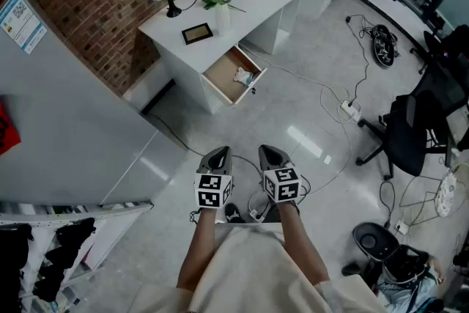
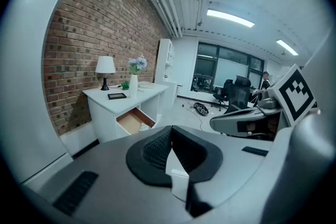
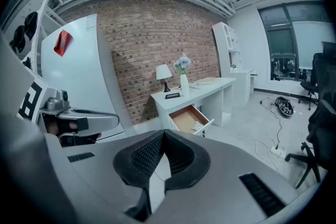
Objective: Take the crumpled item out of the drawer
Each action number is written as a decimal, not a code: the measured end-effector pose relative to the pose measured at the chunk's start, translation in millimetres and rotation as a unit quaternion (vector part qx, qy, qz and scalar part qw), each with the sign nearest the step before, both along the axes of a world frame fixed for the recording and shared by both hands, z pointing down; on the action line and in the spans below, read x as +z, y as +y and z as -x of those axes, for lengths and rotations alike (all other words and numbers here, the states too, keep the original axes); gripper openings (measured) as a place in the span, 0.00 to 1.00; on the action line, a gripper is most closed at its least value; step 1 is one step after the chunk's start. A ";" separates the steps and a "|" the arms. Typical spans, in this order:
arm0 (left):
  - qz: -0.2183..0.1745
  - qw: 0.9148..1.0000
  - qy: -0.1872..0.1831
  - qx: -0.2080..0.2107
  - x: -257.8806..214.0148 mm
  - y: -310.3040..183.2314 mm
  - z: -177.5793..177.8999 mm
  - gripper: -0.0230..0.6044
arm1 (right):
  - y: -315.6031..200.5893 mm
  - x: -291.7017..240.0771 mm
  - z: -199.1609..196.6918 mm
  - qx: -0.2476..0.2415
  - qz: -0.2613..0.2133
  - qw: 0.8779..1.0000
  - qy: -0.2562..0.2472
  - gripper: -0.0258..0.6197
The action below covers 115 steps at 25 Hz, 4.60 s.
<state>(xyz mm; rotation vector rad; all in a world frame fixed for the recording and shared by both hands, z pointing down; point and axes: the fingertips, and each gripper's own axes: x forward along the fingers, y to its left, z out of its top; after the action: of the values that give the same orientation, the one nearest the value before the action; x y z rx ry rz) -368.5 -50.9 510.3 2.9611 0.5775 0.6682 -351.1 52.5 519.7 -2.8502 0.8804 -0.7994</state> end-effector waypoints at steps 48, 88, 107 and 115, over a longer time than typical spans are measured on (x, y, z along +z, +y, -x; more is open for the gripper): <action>-0.011 0.990 -0.005 -0.137 -9.7 153.8 -263.8 0.06 | 214.6 43.3 -275.1 -0.116 -0.057 0.990 -0.063 0.08; 0.066 0.942 -0.030 -0.328 36.7 -109.3 -450.4 0.06 | -106.7 78.6 -493.9 -0.436 0.045 0.895 -0.079 0.08; 0.094 0.813 -0.055 -0.572 72.5 -44.4 -438.7 0.06 | -120.4 128.1 -557.1 -0.668 0.123 0.730 -0.077 0.08; 0.095 0.770 -0.072 -0.627 106.3 19.2 -437.2 0.06 | -102.0 184.4 -547.7 -0.748 0.178 0.637 -0.054 0.08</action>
<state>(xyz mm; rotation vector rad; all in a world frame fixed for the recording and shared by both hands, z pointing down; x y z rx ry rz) 68.7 -31.6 616.6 2.2670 -1.1859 0.5447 196.6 -49.5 704.1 -1.4694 3.3169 -1.1484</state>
